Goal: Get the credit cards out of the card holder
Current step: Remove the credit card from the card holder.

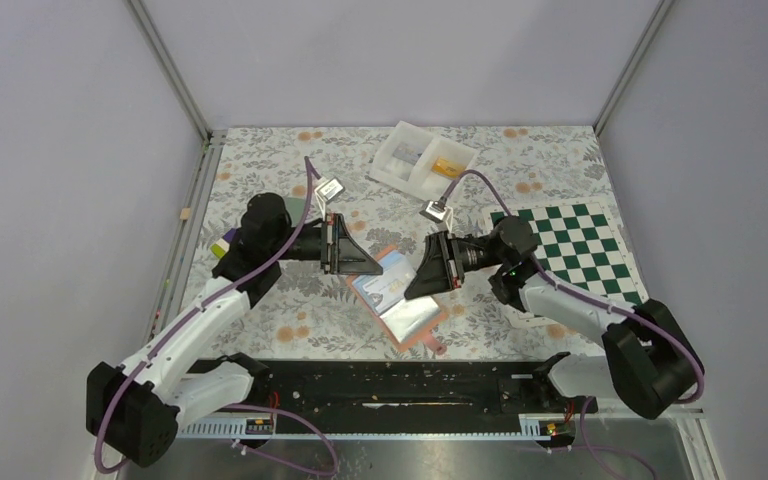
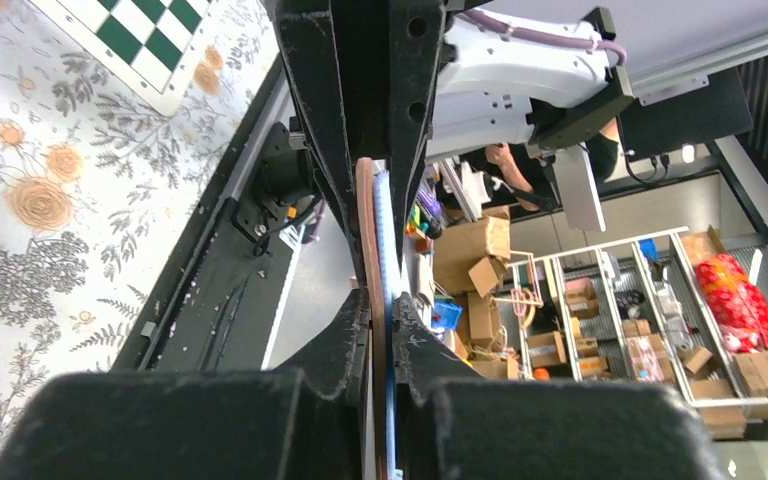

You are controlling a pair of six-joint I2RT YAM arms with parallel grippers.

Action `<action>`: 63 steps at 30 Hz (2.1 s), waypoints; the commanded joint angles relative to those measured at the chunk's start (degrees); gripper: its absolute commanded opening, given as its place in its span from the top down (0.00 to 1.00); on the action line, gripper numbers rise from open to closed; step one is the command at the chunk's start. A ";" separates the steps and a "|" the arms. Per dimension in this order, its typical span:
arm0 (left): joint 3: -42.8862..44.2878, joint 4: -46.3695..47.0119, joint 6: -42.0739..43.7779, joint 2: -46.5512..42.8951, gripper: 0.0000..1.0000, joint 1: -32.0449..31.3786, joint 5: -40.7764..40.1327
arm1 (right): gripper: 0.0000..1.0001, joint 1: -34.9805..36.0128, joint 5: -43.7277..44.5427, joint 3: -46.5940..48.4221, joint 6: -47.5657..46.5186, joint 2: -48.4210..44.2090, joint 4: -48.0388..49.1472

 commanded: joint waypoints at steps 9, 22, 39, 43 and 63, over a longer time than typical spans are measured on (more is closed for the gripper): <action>-6.58 12.69 -7.80 -7.40 1.00 -0.09 -14.43 | 0.31 -3.10 20.36 8.57 -25.41 -17.83 -45.25; -14.71 19.28 -10.49 -16.23 1.00 -0.44 -37.51 | 0.67 -2.28 46.60 -0.85 -9.39 -35.27 -39.06; -19.24 29.35 -16.19 -18.10 1.00 -3.65 -44.21 | 0.70 5.77 50.20 -3.28 -8.06 -22.91 -26.30; -19.49 31.68 -17.81 -17.45 1.00 -3.89 -43.69 | 0.72 6.05 49.04 -3.62 -6.89 -20.79 -22.81; -20.55 31.46 -19.59 -18.88 1.00 -4.79 -44.75 | 0.70 7.23 50.64 -3.89 -5.47 -19.22 -18.55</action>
